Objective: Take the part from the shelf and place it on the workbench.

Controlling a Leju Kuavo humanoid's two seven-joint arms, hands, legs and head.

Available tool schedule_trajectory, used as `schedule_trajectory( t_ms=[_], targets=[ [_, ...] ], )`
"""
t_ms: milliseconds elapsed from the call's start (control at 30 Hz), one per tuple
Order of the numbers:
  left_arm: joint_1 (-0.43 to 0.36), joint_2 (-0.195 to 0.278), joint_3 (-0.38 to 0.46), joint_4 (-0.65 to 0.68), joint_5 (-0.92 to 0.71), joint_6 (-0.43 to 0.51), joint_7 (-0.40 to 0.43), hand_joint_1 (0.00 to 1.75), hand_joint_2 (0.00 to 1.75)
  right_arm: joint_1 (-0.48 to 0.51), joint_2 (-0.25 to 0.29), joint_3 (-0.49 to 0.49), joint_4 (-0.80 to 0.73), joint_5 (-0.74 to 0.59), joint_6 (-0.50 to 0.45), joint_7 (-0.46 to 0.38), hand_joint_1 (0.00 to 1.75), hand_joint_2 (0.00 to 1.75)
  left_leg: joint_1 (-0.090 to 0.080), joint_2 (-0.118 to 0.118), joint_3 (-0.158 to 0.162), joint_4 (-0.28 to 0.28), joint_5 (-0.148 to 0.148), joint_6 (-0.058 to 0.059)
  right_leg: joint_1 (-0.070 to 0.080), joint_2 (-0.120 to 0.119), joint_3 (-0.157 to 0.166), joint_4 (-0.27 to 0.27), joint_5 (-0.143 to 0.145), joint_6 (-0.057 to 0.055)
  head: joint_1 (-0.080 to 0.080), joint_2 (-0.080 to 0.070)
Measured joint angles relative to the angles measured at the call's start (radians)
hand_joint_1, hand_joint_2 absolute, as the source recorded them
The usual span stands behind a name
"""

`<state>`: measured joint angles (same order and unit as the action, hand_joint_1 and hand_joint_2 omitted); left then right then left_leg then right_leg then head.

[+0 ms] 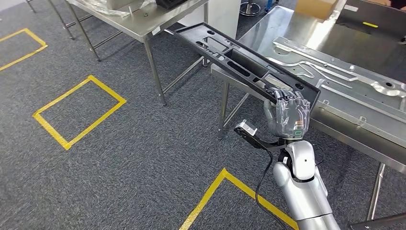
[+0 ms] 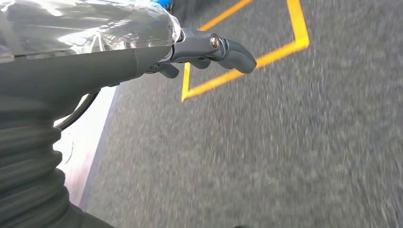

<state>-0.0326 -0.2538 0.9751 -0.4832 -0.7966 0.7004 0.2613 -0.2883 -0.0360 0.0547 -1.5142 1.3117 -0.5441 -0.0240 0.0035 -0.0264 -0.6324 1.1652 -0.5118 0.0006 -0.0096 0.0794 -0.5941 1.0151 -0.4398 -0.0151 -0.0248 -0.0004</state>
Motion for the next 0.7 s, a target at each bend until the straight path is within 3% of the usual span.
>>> schedule_trajectory(
  t_ms=[33,100,167,233,300,367,400,433,467,533,600,667,700],
  targets=[
    [-0.002,-0.01,0.016,-0.011,-0.001,0.0,-0.001,0.0,1.75,-0.001,0.004,0.002,0.001,0.001,0.0,0.0,1.66,1.75,0.001,-0.026,0.029,-0.07,0.031,0.005,0.0,0.014,-0.001,0.002,0.0,0.003,0.0,0.0],
    [-0.004,-0.027,0.043,-0.027,-0.002,0.0,-0.006,0.0,1.75,-0.003,0.009,0.004,0.003,0.0,0.0,0.001,1.66,1.75,0.001,-0.06,0.06,-0.146,0.056,0.01,-0.003,0.038,-0.008,0.003,0.002,0.014,0.0,0.0],
    [-0.007,-0.04,0.064,-0.035,-0.004,0.0,-0.016,0.0,1.75,-0.003,0.011,0.004,0.004,0.0,0.0,0.002,1.66,1.75,0.0,-0.04,0.064,-0.154,0.059,0.015,-0.006,0.058,-0.014,0.0,0.007,0.029,0.0,0.0],
    [-0.014,-0.054,0.081,-0.039,-0.012,0.001,-0.019,0.0,1.75,-0.007,0.012,0.005,0.006,0.0,0.001,0.0,1.66,1.75,0.004,-0.014,0.069,-0.17,0.067,0.026,-0.004,0.021,-0.028,0.021,-0.009,0.038,0.0,0.0],
    [-0.022,-0.068,0.096,-0.04,-0.023,0.002,-0.017,0.0,1.75,-0.016,0.017,0.007,0.011,0.001,0.004,-0.005,1.66,1.75,0.004,0.013,0.073,-0.179,0.071,0.034,-0.003,-0.046,-0.075,0.118,-0.063,0.044,0.001,0.0],
    [-0.027,-0.078,0.108,-0.037,-0.023,0.002,-0.017,0.0,1.75,-0.022,0.025,0.01,0.019,0.005,0.006,-0.008,1.66,1.75,0.004,0.041,0.073,-0.179,0.069,0.036,-0.007,-0.07,-0.136,0.243,-0.114,0.051,0.0,0.0],
    [-0.029,-0.081,0.113,-0.035,-0.022,0.001,-0.018,0.0,1.75,-0.024,0.029,0.012,0.024,0.008,0.008,-0.009,1.66,1.75,0.004,0.054,0.073,-0.178,0.067,0.036,-0.009,-0.073,-0.151,0.273,-0.117,0.055,0.0,0.0],
    [-0.03,-0.082,0.117,-0.032,-0.024,0.001,-0.015,0.0,1.75,-0.026,0.032,0.014,0.03,0.011,0.01,-0.008,1.66,1.75,0.004,0.067,0.074,-0.176,0.064,0.034,-0.011,-0.077,-0.145,0.263,-0.1,0.058,0.0,0.0],
    [-0.032,-0.083,0.12,-0.03,-0.029,0.001,-0.009,0.0,1.75,-0.029,0.036,0.016,0.035,0.014,0.013,-0.009,1.66,1.75,0.005,0.08,0.076,-0.174,0.061,0.032,-0.013,-0.086,-0.119,0.213,-0.068,0.06,0.0,0.0],
    [-0.038,-0.085,0.127,-0.024,-0.044,0.001,0.009,0.0,1.75,-0.041,0.045,0.021,0.047,0.018,0.018,-0.011,1.66,1.75,0.001,0.103,0.078,-0.167,0.053,0.023,-0.009,-0.127,-0.047,0.073,-0.01,0.057,0.0,0.0],
    [-0.044,-0.085,0.137,-0.02,-0.057,0.001,0.02,0.0,1.75,-0.055,0.055,0.025,0.058,0.019,0.02,-0.014,1.66,1.75,-0.004,0.123,0.08,-0.161,0.045,0.013,0.0,-0.151,-0.015,0.005,0.005,0.047,0.0,0.0],
    [-0.049,-0.085,0.144,-0.016,-0.065,0.001,0.023,0.0,1.75,-0.06,0.062,0.029,0.067,0.019,0.021,-0.016,1.66,1.75,-0.006,0.142,0.084,-0.16,0.041,0.004,0.003,-0.131,-0.018,0.003,0.004,0.033,-0.001,0.0],
    [-0.052,-0.085,0.147,-0.013,-0.067,0.001,0.023,0.0,1.75,-0.06,0.064,0.031,0.07,0.019,0.021,-0.016,1.66,1.75,-0.004,0.139,0.085,-0.156,0.035,-0.003,0.002,-0.121,-0.017,0.001,0.005,0.028,0.0,0.0]
  ],
)
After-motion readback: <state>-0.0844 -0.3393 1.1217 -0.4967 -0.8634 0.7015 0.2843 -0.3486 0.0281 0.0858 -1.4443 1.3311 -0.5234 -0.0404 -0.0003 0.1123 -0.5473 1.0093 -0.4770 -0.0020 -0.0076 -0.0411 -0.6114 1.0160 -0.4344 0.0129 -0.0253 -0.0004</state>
